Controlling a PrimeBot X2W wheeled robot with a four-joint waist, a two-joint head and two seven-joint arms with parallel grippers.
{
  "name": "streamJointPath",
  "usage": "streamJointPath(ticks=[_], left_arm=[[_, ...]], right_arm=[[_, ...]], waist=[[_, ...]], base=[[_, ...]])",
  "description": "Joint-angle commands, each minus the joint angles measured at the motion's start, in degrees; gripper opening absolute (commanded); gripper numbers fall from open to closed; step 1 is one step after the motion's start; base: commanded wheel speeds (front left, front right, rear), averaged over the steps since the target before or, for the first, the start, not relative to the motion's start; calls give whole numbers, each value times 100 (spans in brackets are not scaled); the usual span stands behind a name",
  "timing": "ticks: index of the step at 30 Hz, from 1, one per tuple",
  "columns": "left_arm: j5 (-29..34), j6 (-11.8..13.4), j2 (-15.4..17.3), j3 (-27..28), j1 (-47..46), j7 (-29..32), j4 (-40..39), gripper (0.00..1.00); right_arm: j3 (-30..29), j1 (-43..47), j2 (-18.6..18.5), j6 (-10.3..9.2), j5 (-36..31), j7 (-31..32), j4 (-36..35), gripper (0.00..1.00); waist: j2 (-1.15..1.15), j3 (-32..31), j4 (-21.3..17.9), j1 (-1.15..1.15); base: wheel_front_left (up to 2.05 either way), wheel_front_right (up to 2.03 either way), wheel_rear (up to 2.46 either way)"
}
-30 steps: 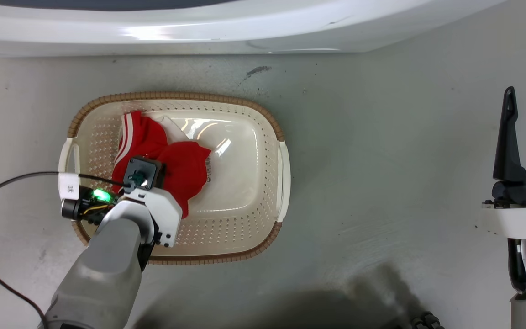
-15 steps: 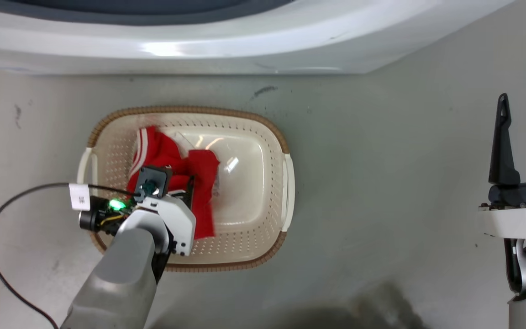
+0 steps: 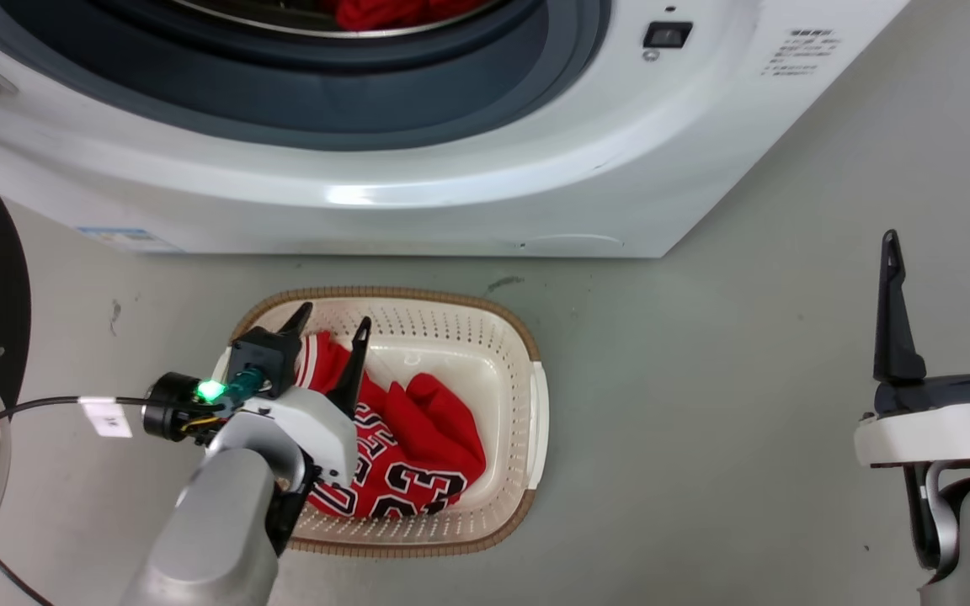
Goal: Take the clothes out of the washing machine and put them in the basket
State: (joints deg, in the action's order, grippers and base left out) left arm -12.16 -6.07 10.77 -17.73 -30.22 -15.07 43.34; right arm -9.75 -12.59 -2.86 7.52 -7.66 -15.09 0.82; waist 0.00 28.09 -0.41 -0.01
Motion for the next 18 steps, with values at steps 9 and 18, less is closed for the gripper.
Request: streamJointPath(ticks=[9, 18], left_arm=[[-62, -128, 603, 12, -250, -15, -898, 100], [-658, -136, 1414, -675, -1792, 989, -926, 100]], right_arm=[[188, 125, -5, -6, 278, -11, 107, 100], [321, 133, -3, -6, 511, -12, 76, 100]], waist=[[0, -221, -428, 1], [0, 174, -995, 1]], base=[[0, 0, 0], [0, 0, 0]])
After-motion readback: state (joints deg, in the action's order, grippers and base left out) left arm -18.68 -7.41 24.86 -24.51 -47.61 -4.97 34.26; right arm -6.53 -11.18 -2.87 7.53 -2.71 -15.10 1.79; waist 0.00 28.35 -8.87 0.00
